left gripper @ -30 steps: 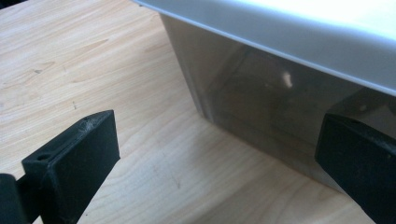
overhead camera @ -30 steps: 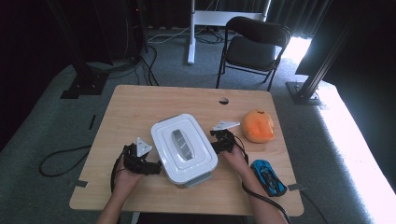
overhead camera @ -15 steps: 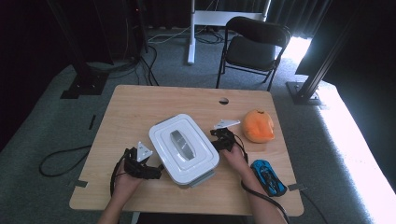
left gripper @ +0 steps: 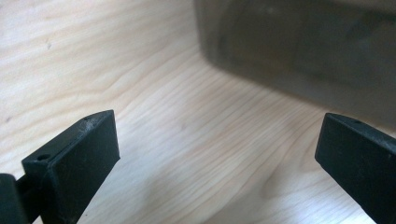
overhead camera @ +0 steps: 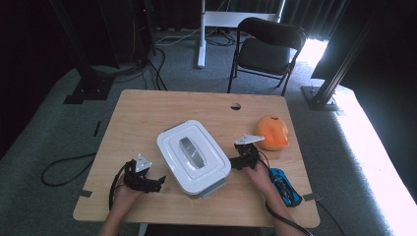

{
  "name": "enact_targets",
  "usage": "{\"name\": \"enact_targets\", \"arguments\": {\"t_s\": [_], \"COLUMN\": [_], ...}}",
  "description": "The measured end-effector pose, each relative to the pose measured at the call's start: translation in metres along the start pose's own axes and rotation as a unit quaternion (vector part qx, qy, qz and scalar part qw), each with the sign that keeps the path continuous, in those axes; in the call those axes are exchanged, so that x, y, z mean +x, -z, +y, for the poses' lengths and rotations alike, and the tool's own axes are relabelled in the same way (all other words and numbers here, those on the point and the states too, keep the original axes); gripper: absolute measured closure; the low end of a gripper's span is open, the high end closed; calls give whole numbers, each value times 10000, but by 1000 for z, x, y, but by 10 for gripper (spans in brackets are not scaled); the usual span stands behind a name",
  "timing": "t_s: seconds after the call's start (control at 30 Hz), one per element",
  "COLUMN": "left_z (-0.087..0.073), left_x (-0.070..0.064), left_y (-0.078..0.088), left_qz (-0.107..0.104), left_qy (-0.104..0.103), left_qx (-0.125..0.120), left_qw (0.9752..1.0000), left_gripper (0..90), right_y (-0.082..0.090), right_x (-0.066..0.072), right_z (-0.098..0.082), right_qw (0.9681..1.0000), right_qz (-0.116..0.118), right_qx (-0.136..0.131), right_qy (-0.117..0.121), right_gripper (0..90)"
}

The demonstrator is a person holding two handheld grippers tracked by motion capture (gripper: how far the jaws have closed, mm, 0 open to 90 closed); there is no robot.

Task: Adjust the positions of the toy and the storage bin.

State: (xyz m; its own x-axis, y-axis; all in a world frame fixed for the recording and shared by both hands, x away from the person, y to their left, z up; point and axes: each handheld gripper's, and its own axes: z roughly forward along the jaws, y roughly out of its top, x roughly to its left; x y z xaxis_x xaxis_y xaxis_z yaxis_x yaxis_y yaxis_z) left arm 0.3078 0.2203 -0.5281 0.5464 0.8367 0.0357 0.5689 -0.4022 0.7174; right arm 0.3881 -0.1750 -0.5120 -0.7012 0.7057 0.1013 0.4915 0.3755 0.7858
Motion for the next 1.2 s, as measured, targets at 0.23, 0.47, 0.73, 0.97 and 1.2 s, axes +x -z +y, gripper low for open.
{"name": "enact_targets", "arguments": {"t_s": [0.23, 0.47, 0.73, 0.97, 1.2], "left_z": [-15, -26, -34, -38, -40], "left_x": [13, 21, 26, 30, 34], "left_y": [3, 8, 12, 12, 13], "left_qz": [131, 120, 201, 234, 136], "left_qy": [96, 178, 165, 213, 285], "left_qx": [79, 119, 239, 267, 251], "left_qw": [9998, 9997, 9994, 9991, 9992], "left_gripper": [2, 2, 2, 2, 2], "right_y": [24, 47, 75, 95, 105], "right_x": [5, 9, 10, 17, 25], "right_z": [-18, -28, -26, -10, -1], "right_qw": [9999, 9995, 9989, 9975, 9970], "right_qz": [112, 152, 299, 269, 345], "right_qx": [17, -47, -289, -592, -520], "right_qy": [-108, -270, -233, -291, -451], "right_gripper": [129, 117, 114, 114, 116]}}
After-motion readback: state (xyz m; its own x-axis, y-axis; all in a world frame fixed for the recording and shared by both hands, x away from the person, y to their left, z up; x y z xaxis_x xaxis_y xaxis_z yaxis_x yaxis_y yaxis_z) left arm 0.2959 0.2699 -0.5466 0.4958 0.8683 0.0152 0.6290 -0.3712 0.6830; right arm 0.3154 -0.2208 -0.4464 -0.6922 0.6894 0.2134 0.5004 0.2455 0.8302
